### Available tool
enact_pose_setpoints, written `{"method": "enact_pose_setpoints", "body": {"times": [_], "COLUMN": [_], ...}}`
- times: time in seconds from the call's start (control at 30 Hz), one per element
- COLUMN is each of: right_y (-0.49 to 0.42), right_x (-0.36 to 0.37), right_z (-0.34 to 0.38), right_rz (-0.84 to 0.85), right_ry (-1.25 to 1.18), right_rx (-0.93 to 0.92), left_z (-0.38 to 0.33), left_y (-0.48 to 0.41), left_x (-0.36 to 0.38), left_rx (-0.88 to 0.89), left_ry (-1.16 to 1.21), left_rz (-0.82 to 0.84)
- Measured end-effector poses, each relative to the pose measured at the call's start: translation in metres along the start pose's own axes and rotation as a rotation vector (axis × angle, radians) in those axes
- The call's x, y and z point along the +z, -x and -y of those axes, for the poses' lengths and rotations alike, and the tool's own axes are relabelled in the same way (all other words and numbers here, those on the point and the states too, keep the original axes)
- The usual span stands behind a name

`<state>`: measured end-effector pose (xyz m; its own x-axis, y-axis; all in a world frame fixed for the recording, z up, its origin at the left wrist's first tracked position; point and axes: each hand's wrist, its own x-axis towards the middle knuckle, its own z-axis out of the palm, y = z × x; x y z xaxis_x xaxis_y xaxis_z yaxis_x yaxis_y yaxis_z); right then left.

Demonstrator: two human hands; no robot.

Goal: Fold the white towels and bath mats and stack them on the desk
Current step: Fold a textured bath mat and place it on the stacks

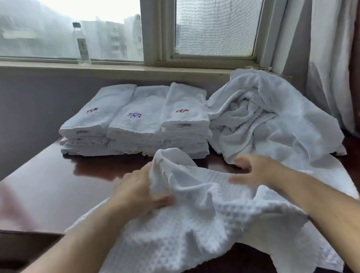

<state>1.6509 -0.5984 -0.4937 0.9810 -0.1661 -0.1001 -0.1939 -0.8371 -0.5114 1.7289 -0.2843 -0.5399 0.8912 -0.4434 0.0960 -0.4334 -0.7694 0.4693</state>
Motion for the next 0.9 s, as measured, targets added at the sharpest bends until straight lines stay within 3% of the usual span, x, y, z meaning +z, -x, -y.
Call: {"method": "enact_pose_setpoints", "body": {"times": [0.13,0.23,0.3,0.37,0.4,0.43,0.47,0.53,0.57,0.63,0.7,0.73,0.77,0.83,0.9], "right_y": [-0.011,-0.01,-0.012,-0.011,-0.011,-0.011,-0.01,-0.009,-0.008,-0.003,0.005,0.007,0.008,0.01,0.003], "right_x": [0.02,0.011,-0.004,-0.019,-0.024,-0.026,-0.025,-0.014,-0.006,0.011,0.028,0.037,0.047,0.069,0.081], "right_z": [-0.009,0.004,0.013,0.021,0.022,0.023,0.025,0.027,0.03,0.041,0.053,0.06,0.066,0.075,0.076], "right_rz": [0.166,0.259,-0.011,-0.493,-0.645,-0.655,-0.563,-0.346,-0.331,-0.502,-0.707,-0.669,-0.504,-0.154,-0.091], "right_ry": [0.198,0.322,0.455,0.537,0.581,0.625,0.667,0.704,0.683,0.566,0.457,0.412,0.384,0.382,0.403], "right_rx": [0.066,0.045,0.086,0.111,0.094,0.104,0.149,0.21,0.152,-0.143,-0.529,-0.646,-0.668,-0.512,-0.384], "left_z": [0.0,-0.012,-0.019,-0.023,-0.025,-0.026,-0.026,-0.023,-0.017,-0.002,0.01,0.014,0.016,0.019,0.018], "left_y": [-0.003,-0.007,-0.012,-0.009,-0.007,-0.004,-0.002,-0.002,-0.004,-0.006,-0.007,-0.007,-0.006,-0.006,-0.003], "left_x": [0.007,0.001,-0.015,-0.033,-0.038,-0.04,-0.04,-0.041,-0.042,-0.042,-0.038,-0.035,-0.033,-0.041,-0.052], "left_rx": [0.069,0.026,0.044,0.133,0.178,0.196,0.19,0.08,0.025,-0.073,-0.177,-0.23,-0.262,-0.244,-0.194], "left_ry": [0.117,-0.1,-0.361,-0.483,-0.509,-0.509,-0.44,-0.057,0.11,0.109,-0.107,-0.176,-0.197,-0.134,-0.065], "left_rz": [-0.105,-0.211,-0.476,-0.736,-0.772,-0.699,-0.543,-0.171,-0.11,-0.138,-0.039,0.038,0.105,0.203,0.293]}}
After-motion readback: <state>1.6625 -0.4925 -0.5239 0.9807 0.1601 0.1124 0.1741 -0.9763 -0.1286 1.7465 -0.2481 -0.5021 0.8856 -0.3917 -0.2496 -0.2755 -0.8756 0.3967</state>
